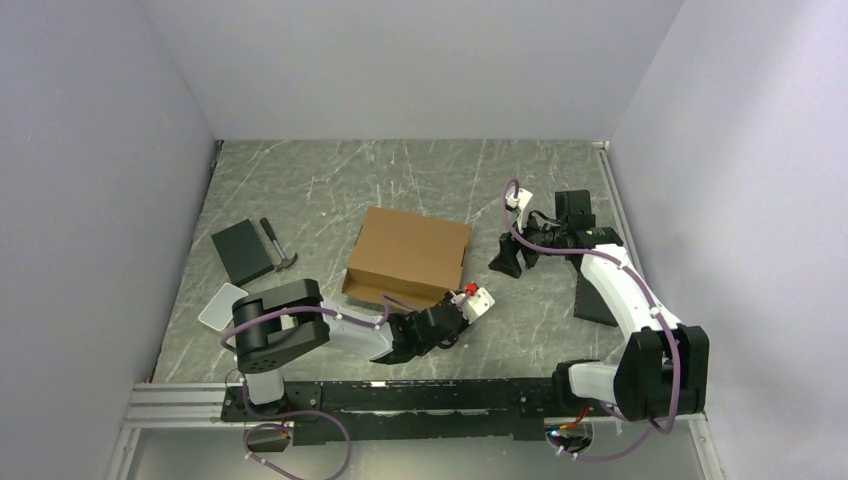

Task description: Fold the paper box

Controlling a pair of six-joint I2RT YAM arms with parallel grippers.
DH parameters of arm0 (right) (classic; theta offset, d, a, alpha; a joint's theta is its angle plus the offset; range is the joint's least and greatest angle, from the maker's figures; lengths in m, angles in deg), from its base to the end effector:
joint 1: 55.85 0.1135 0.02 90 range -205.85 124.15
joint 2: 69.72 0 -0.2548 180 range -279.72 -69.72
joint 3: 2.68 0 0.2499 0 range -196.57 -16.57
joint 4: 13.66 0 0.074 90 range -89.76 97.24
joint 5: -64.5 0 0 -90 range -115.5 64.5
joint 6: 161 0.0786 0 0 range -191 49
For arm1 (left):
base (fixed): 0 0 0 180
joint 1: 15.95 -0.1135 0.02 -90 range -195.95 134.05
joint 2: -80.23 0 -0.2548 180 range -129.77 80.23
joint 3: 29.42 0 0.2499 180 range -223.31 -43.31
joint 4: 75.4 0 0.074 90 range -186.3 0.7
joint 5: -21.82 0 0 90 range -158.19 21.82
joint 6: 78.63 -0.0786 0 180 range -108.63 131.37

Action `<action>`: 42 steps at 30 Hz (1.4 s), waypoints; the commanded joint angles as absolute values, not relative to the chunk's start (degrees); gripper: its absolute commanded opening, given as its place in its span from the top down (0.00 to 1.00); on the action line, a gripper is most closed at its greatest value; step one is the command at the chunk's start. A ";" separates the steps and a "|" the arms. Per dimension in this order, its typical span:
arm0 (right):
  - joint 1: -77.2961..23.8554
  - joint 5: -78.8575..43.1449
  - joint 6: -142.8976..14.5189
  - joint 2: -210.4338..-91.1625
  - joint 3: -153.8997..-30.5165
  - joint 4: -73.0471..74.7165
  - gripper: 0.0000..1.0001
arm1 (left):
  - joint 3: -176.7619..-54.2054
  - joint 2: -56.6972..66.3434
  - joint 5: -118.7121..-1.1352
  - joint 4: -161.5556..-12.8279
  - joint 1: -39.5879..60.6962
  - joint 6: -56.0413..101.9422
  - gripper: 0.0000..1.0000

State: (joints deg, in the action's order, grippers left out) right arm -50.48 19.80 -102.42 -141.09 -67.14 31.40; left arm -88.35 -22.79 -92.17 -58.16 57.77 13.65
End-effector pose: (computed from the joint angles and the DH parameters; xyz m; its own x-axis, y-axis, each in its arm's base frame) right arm 0.2599 0.0805 0.2230 -0.4076 -0.4066 -0.8176 -0.8371 0.5242 0.1566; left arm 0.1392 -0.3625 0.1220 -0.1574 0.4092 -0.8988 0.7696 0.6211 0.1480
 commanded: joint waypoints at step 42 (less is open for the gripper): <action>-48.03 20.36 -56.97 -167.93 -72.24 -3.16 0.16 | -74.66 -9.97 -96.63 -54.65 58.15 29.88 1.00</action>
